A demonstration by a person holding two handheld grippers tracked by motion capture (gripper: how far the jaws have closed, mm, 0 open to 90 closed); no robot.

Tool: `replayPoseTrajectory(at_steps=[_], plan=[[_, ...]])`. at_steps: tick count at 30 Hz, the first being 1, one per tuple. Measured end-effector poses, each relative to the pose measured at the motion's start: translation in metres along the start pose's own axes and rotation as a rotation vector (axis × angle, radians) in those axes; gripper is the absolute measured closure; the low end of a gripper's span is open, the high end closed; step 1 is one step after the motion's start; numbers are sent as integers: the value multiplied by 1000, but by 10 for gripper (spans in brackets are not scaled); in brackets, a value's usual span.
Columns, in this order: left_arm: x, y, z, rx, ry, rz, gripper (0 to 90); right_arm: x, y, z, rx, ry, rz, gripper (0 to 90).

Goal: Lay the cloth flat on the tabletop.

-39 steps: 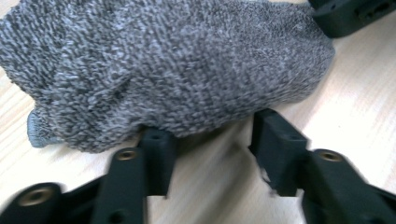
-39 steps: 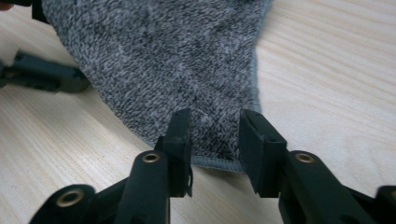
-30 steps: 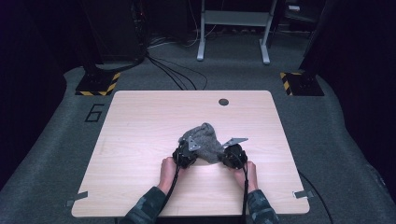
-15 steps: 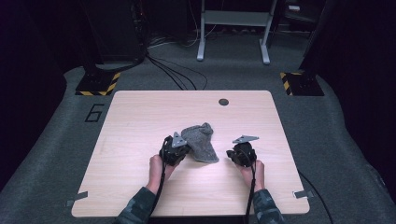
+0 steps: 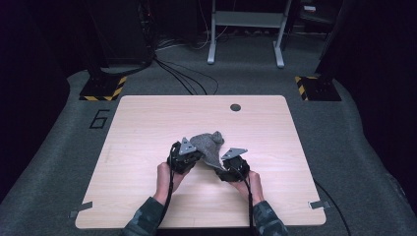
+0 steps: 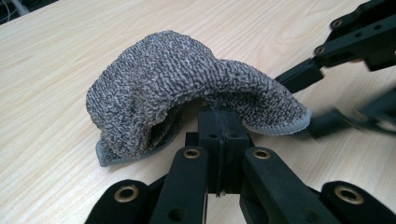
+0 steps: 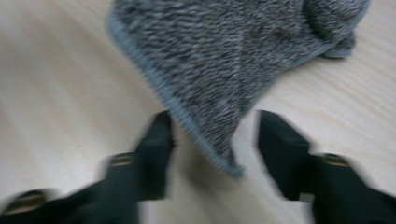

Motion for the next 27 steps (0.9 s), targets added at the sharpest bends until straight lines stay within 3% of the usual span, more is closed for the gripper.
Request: replayPoseTrajectory(at_steps=[2, 3, 5, 11, 12, 14, 17, 20, 27], plan=[[3, 0, -2, -2, 0, -10, 896, -6, 2, -1, -23, -20, 3, 837], [6, 0, -3, -3, 1, -13, 896, -9, 3, -3, -37, -24, 5, 873], [11, -1, -5, -7, -3, -30, 895, -15, 6, -9, -62, -23, 52, 884], [12, -6, -4, -7, -19, -49, 847, -26, 19, -25, -98, -33, 64, 887], [11, -7, -3, -8, -23, -54, 772, -27, 21, -27, -97, -33, 65, 887], [8, -14, 1, 13, -36, -61, 724, -29, 25, -29, -105, -35, 64, 887], [2, -24, 9, 42, -31, -69, 545, -29, 31, -33, -112, -35, 68, 887], [0, -35, 24, 85, 11, -61, 435, -29, 38, -35, -121, -35, 59, 887], [10, -33, 48, 109, 94, -68, 424, -29, 40, -36, -113, -31, 69, 886]])
Point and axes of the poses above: each handheld gripper's, and its own axes: z roughly forward along the jaws, y roughly out of its top, x roughly to its left, the point moved 9 cm from there along z, roughly forward along the jaws, and after that the axes turned 15 degrees about -z, right-handed, at the moved point
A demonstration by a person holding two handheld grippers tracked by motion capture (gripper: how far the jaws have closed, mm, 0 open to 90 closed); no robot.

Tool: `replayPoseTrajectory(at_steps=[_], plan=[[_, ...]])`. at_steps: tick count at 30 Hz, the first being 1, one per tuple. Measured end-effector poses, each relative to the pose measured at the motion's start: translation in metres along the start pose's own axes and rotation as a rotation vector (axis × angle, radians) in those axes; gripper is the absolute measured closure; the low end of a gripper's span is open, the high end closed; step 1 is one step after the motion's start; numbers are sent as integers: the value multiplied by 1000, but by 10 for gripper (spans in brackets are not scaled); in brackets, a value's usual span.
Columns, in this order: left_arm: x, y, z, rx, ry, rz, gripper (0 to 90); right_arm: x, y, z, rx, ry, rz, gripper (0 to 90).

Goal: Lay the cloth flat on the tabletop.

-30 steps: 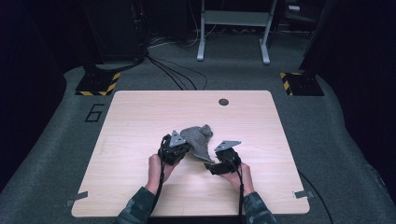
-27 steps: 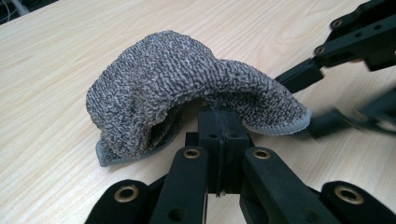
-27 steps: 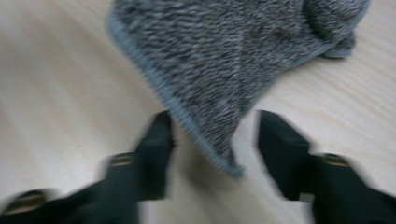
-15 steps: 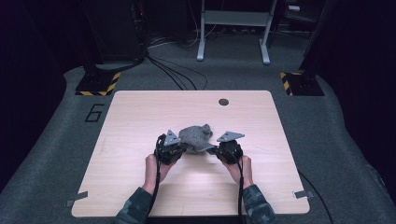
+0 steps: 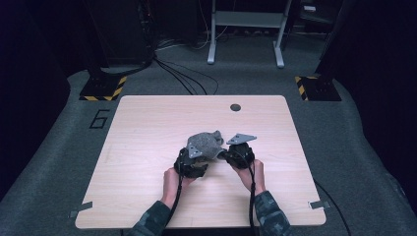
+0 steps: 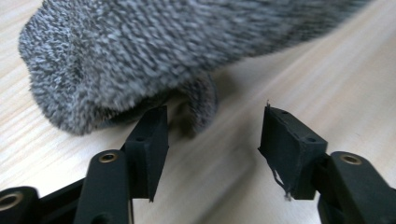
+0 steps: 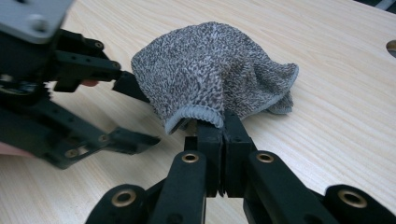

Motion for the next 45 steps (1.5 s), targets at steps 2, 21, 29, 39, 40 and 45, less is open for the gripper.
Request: replayPoseTrajectory(at_steps=[2, 21, 29, 39, 40, 45], plan=[[1, 3, 4, -7, 11, -5, 478, -1, -1, -1, 3, -4, 6, 886], [47, 29, -37, -48, 113, 63, 860, -40, -25, -13, 55, -97, 41, 886], [50, 35, -55, -60, 116, 103, 861, -38, -28, -15, 74, -95, 35, 885], [51, 29, -74, -55, 64, 70, 857, -39, -40, -17, 91, -89, 72, 800], [54, 26, -76, -58, 46, 46, 856, -40, -48, -14, 96, -80, 97, 844], [55, 21, -76, -47, 34, 42, 852, -37, -55, -7, 99, -67, 94, 889]])
Point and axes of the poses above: each handheld gripper's, and its own axes: z roughly forward along the jaws, y roughly out of its top, x roughly to its left, the point moved 9 cm from there along z, roughly forward along the jaws, and after that the axes turned 15 degrees about -z, right-handed, at the moved point
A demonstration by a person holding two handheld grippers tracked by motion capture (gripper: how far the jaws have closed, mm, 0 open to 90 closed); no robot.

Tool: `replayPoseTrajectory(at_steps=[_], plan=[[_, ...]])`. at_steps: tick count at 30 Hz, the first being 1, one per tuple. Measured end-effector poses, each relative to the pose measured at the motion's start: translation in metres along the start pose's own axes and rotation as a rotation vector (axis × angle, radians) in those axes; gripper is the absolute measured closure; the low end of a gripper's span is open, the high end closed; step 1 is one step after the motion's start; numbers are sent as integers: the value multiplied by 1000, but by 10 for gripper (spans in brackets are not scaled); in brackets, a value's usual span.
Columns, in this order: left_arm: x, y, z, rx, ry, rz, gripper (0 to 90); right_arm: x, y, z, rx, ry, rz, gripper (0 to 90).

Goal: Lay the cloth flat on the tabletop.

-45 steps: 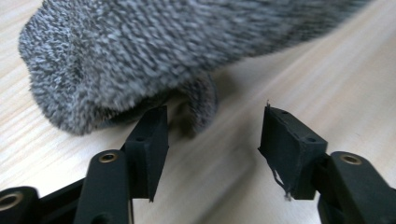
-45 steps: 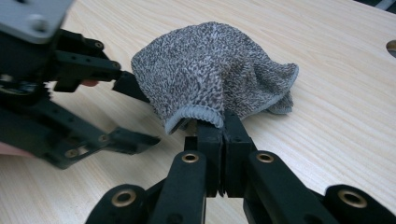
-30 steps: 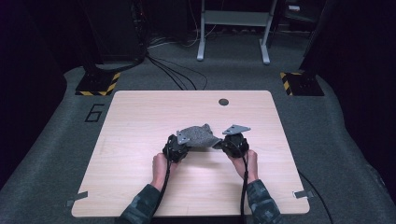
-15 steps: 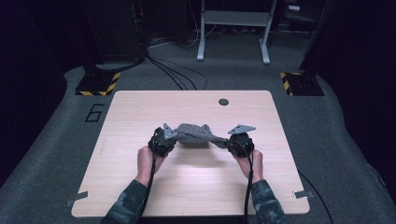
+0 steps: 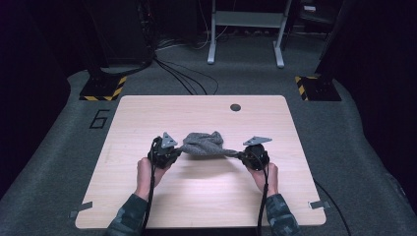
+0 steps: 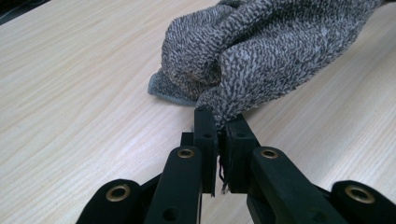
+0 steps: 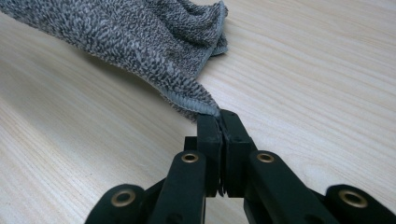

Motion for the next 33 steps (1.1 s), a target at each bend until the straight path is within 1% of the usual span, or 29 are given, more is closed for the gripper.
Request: replayPoseTrajectory(at_steps=[2, 4, 5, 6, 7, 8, 9, 10, 11, 12, 13, 14, 15, 16, 17, 19, 20, 22, 23, 24, 25, 26, 27, 28, 29, 30, 31, 32, 33], plan=[[2, -3, -1, 20, -6, 11, 853, 1, 2, -2, -8, 3, 0, 891], [1, -5, -1, 16, -5, 6, 853, 0, 3, -3, -14, 0, -8, 891], [1, -9, -3, 26, -13, 12, 856, 2, 5, -8, -30, 9, 3, 891], [1, -9, -3, 26, -13, 12, 857, 2, 5, -8, -30, 9, 3, 891], [-2, -14, -4, 37, -39, 6, 857, 3, 4, -13, -42, 11, 6, 891], [-2, -14, -4, 37, -39, 6, 858, 3, 4, -13, -42, 11, 6, 891], [-5, -19, -4, 47, -52, 1, 858, 5, 3, -15, -45, 14, 4, 891], [-6, -23, -4, 49, -57, 6, 860, 9, -2, -20, -49, 24, 10, 891], [-8, -26, -3, 49, -68, 3, 860, 10, -4, -22, -51, 26, 6, 891], [-12, -34, -4, 70, -88, -2, 860, 13, -7, -24, -52, 30, 9, 891], [-14, -37, -4, 71, -94, -4, 861, 15, -10, -26, -51, 37, 12, 891], [-17, -40, -3, 65, -101, -17, 861, 18, -14, -28, -49, 41, 16, 891], [-19, -44, -5, 72, -112, -20, 861, 22, -17, -30, -48, 49, 22, 891], [-19, -44, -5, 72, -112, -20, 862, 22, -17, -30, -48, 49, 22, 891], [-21, -47, -6, 83, -126, -20, 862, 24, -21, -32, -46, 50, 22, 892], [-26, -51, -8, 74, -135, -27, 862, 31, -28, -39, -50, 60, 31, 893], [-27, -50, -10, 70, -138, -23, 865, 34, -31, -43, -52, 64, 38, 894], [-26, -48, -10, 63, -131, -19, 868, 34, -31, -45, -51, 59, 35, 895], [-23, -41, -8, 55, -124, -20, 868, 33, -29, -45, -52, 56, 25, 896], [-14, -22, -5, 43, -115, -18, 871, 24, -18, -43, -49, 37, 12, 897], [-14, -22, -5, 43, -115, -18, 871, 24, -18, -43, -49, 37, 12, 897], [-3, 3, 1, 27, -93, -20, 872, 5, 2, -37, -55, 16, -13, 898], [-3, 3, 1, 27, -93, -20, 872, 5, 2, -37, -55, 16, -13, 898], [8, 24, 6, 22, -63, 1, 872, -3, 10, -34, -53, 0, -24, 898], [21, 58, 11, 14, -27, 13, 873, -33, 41, -25, -38, -36, -47, 899], [21, 58, 11, 14, -27, 13, 873, -44, 53, -23, -38, -54, -69, 899], [35, 101, 12, -6, 10, 9, 873, -57, 70, -23, -40, -70, -64, 899], [35, 101, 12, -6, 10, 9, 873, -57, 70, -23, -40, -70, -64, 899], [43, 143, 1, -46, 54, 26, 873, -79, 106, -31, -58, -125, -77, 899]])
Point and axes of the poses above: each handheld gripper's, and its own axes: z roughly forward along the jaws, y roughly out of its top, x roughly to its left, the point moved 9 cm from there along z, roughly forward along the jaws, and after that the axes turned 15 degrees about -z, right-handed, at the moved point
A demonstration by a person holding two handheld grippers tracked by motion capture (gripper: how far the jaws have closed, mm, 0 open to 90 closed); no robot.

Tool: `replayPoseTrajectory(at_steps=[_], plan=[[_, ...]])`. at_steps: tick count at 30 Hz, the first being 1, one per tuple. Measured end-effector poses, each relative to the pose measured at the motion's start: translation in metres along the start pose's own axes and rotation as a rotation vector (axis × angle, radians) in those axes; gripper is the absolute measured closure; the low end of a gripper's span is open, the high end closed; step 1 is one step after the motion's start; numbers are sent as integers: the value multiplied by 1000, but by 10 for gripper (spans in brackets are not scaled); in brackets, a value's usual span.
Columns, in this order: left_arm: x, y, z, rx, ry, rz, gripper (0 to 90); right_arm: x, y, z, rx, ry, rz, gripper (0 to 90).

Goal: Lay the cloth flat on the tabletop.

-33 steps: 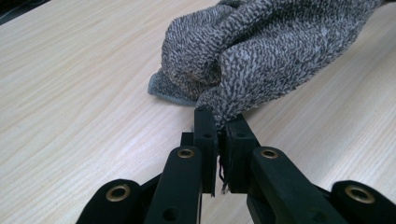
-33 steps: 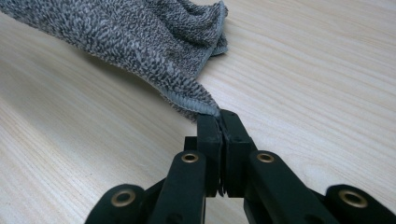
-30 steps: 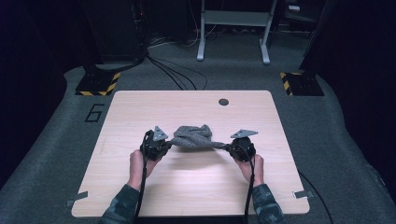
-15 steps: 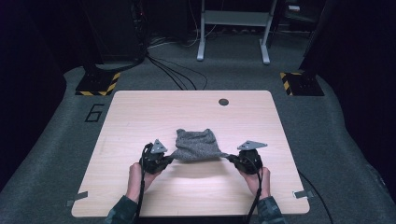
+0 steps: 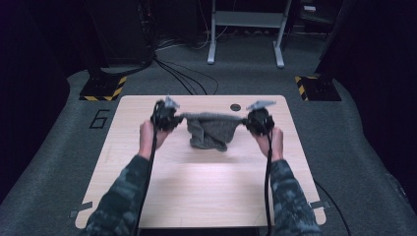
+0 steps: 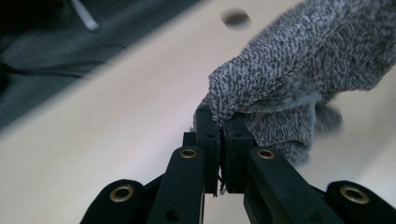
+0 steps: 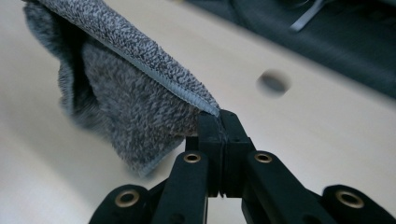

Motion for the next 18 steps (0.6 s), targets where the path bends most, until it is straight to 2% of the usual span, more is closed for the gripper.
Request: replayPoseTrajectory(at_steps=[1, 2, 3, 4, 5, 7, 9, 10, 11, 13, 15, 16, 17, 18], plan=[[0, 0, 0, 0, 0, 0, 873, 0, 0, 0, 0, 0, 0, 899], [2, 22, -11, -31, 12, 22, 873, -11, 18, -7, -24, -18, -26, 898], [1, 35, -21, -48, 26, 43, 872, -20, 38, -18, -46, -55, -50, 898], [-2, 44, -31, -71, 44, 67, 872, -24, 51, -28, -64, -76, -68, 898], [-5, 48, -40, -84, 54, 89, 871, -27, 69, -49, -104, -102, -104, 898], [-12, 44, -53, -105, 59, 124, 871, -26, 71, -56, -116, -107, -110, 897], [-20, 27, -58, -95, 56, 152, 869, -14, 67, -69, -134, -99, -127, 896], [-24, 15, -57, -83, 46, 162, 869, -6, 59, -71, -128, -94, -134, 896], [-30, -12, -52, -46, 30, 181, 867, 13, 35, -68, -107, -68, -149, 894], [-39, -49, -42, 2, 14, 196, 866, 32, 7, -60, -73, -30, -151, 894], [-46, -86, -30, 53, -16, 189, 865, 54, -31, -47, -24, 24, -143, 893], [-51, -108, -24, 81, -39, 173, 863, 66, -50, -40, 5, 44, -124, 893], [-55, -124, -20, 103, -66, 158, 863, 81, -72, -32, 35, 80, -93, 892], [-57, -136, -16, 122, -75, 157, 862, 90, -89, -26, 63, 100, -82, 892]])
Point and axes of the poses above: each handheld gripper's, and its own axes: z roughly forward along the jaws, y roughly out of its top, x roughly to its left, the point moved 9 cm from there along z, roughly forward along the jaws, and after that the axes turned 15 degrees about -z, right-handed, at the moved point
